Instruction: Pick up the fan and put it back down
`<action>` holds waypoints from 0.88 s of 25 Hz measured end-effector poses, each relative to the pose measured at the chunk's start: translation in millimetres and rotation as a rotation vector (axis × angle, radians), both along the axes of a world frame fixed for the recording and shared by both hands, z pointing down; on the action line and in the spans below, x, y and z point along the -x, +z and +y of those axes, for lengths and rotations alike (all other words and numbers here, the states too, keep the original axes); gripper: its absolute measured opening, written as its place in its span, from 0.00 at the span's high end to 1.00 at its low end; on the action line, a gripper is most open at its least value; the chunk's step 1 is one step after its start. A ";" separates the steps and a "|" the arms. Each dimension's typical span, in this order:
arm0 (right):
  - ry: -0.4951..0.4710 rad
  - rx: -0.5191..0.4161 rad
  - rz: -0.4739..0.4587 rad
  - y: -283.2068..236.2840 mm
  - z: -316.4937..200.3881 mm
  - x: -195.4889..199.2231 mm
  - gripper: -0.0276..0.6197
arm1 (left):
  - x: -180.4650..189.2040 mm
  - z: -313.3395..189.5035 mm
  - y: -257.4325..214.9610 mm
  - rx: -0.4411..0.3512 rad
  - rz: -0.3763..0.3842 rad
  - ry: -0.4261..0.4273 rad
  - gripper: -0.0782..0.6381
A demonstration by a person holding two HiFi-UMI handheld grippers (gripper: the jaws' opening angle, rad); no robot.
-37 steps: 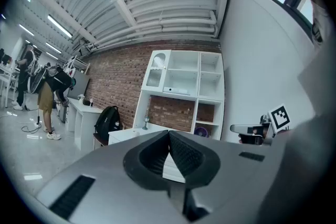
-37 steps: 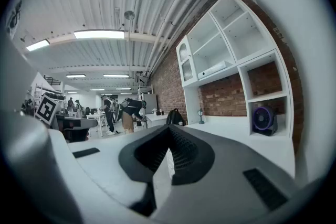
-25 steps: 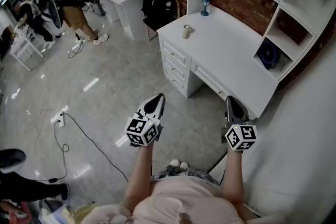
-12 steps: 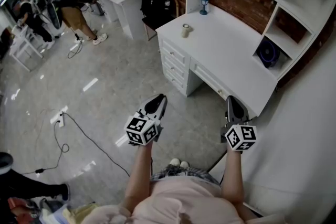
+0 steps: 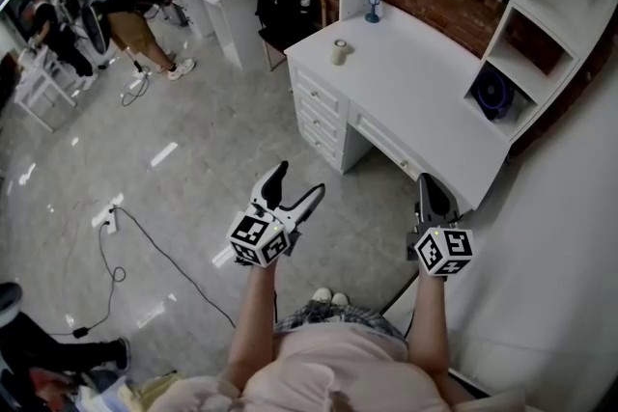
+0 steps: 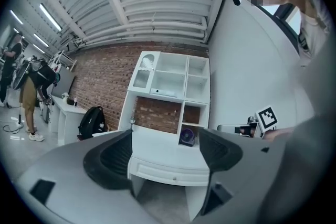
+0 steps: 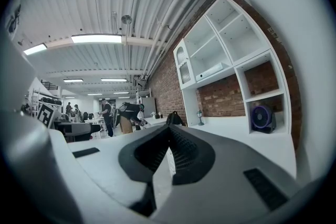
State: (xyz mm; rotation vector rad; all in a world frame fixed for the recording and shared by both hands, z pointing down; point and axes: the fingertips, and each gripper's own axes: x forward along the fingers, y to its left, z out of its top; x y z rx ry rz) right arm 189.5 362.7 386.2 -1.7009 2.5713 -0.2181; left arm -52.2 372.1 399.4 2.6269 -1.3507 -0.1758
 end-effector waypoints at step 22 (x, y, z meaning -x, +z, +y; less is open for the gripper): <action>0.041 0.013 -0.011 17.1 -27.7 22.3 0.93 | 20.8 -45.4 18.9 0.005 -0.013 0.035 0.34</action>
